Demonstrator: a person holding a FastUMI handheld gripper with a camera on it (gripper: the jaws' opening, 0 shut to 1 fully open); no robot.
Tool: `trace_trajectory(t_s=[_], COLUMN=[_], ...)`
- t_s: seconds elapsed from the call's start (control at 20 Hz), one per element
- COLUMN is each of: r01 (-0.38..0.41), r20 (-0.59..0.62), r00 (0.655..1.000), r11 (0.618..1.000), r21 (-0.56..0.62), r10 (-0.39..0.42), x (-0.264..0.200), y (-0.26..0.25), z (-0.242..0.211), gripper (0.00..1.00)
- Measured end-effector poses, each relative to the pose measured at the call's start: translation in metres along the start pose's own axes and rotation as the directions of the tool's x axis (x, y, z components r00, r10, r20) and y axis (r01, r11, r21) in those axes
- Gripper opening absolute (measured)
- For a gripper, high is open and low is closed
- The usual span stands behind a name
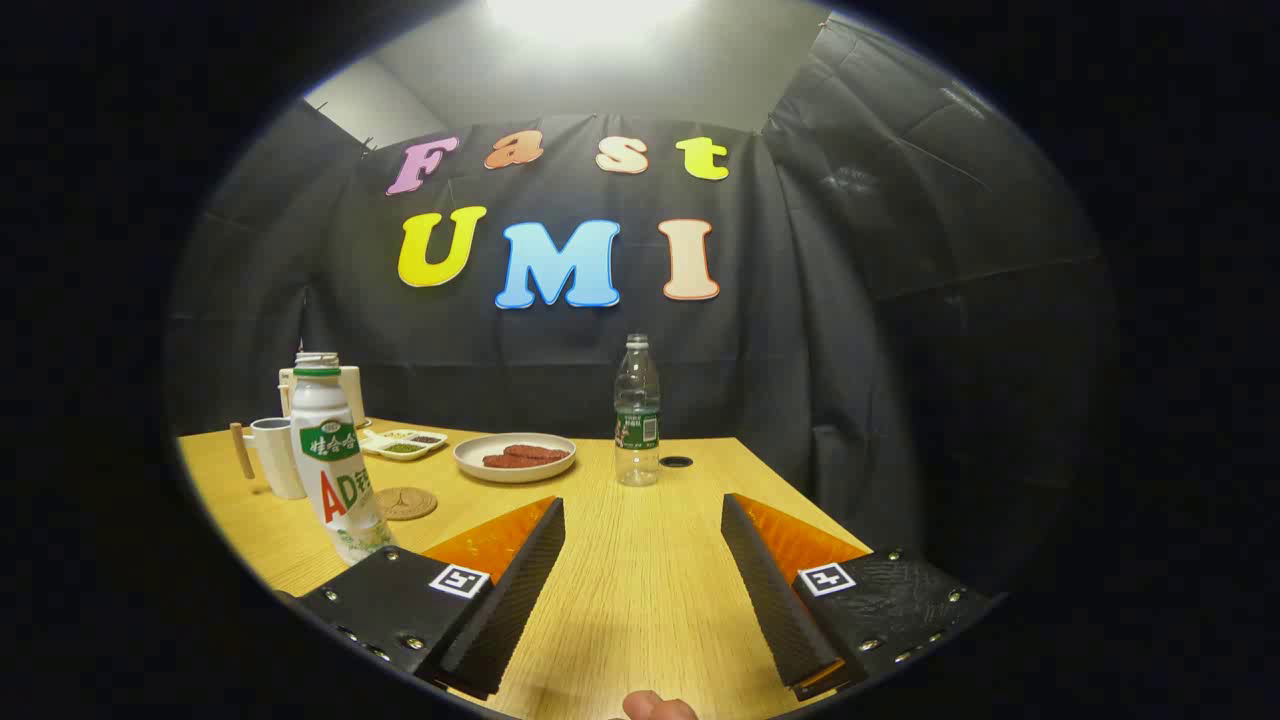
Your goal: Take the bottle from table, then pour the juice into the cup, finally place the bottle on the coaster
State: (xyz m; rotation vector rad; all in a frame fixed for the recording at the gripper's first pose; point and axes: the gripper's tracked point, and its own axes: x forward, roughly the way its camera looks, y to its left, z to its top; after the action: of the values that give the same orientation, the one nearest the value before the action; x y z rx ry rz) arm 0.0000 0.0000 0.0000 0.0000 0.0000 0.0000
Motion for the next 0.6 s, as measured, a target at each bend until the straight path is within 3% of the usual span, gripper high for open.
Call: trace_trajectory(t_s=[0.3, 0.6], r01=[0.031, 0.052], r20=[0.007, -0.031], r00=[0.999, 0.998], r11=[0.996, 0.998], r21=[0.079, 0.037], r10=[-0.032, -0.051], x=[0.032, 0.008], y=[-0.008, 0.009], z=[0.015, 0.053], gripper=[0.97, 0.97])
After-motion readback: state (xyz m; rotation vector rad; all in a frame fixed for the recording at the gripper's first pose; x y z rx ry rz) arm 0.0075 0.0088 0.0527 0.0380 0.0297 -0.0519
